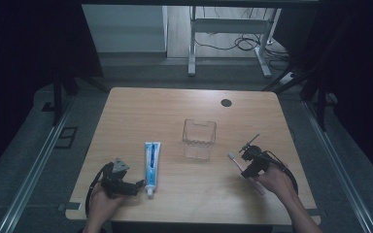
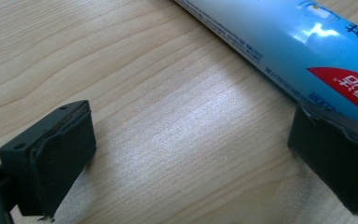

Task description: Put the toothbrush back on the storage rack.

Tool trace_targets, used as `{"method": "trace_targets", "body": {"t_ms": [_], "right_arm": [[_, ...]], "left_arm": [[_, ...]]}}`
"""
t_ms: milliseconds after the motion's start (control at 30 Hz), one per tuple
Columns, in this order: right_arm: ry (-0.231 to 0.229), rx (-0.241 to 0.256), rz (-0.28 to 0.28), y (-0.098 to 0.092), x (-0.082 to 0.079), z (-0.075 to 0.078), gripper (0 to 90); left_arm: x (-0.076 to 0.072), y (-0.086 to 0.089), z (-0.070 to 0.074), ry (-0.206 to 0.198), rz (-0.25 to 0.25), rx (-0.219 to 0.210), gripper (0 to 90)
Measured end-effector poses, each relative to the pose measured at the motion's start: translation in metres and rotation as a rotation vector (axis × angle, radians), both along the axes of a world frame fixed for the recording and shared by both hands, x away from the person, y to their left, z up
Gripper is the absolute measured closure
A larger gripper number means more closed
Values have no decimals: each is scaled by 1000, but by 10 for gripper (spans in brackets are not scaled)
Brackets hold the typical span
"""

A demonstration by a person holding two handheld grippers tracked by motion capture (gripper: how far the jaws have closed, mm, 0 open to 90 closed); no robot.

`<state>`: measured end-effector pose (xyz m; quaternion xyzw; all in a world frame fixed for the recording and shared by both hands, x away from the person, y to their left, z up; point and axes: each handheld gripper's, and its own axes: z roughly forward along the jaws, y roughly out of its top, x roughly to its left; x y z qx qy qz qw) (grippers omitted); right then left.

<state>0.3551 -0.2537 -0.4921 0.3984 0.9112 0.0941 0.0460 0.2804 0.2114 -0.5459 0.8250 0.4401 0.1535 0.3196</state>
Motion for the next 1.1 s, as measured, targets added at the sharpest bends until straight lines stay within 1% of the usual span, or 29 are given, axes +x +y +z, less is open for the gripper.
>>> {"method": "trace_targets", "body": {"t_ms": [67, 200, 267, 333, 433, 467, 500, 533, 567, 600, 633, 667, 900, 1033, 1067, 1100], "right_arm": [[11, -5, -5, 2, 2, -1, 604], [30, -30, -1, 4, 7, -3, 639], [35, -33, -2, 5, 7, -4, 649], [43, -49, 1, 6, 10, -6, 673], [56, -45, -11, 9, 13, -7, 690], [58, -48, -5, 9, 14, -7, 712], [58, -48, -5, 9, 14, -7, 712], [72, -43, -11, 10, 15, -7, 742], [72, -43, -11, 10, 15, -7, 742], [84, -42, -19, 10, 17, -7, 769], [84, -42, -19, 10, 17, -7, 769], [93, -48, -24, 9, 18, -6, 772], [96, -40, -45, 9, 18, -7, 782], [83, -30, -41, 7, 18, -6, 782], [82, -24, -49, 7, 17, -6, 782], [78, -18, -42, 7, 17, -5, 782]], "left_arm": [[0, 0, 0, 0, 0, 0, 8], [0, 0, 0, 0, 0, 0, 8], [0, 0, 0, 0, 0, 0, 9], [0, 0, 0, 0, 0, 0, 8], [0, 0, 0, 0, 0, 0, 8], [0, 0, 0, 0, 0, 0, 9], [0, 0, 0, 0, 0, 0, 9], [0, 0, 0, 0, 0, 0, 9], [0, 0, 0, 0, 0, 0, 9], [0, 0, 0, 0, 0, 0, 8], [0, 0, 0, 0, 0, 0, 8], [0, 0, 0, 0, 0, 0, 9], [0, 0, 0, 1, 0, 1, 8], [0, 0, 0, 1, -1, 1, 9], [0, 0, 0, 0, -1, 1, 9], [0, 0, 0, 0, -1, 1, 9]]}}
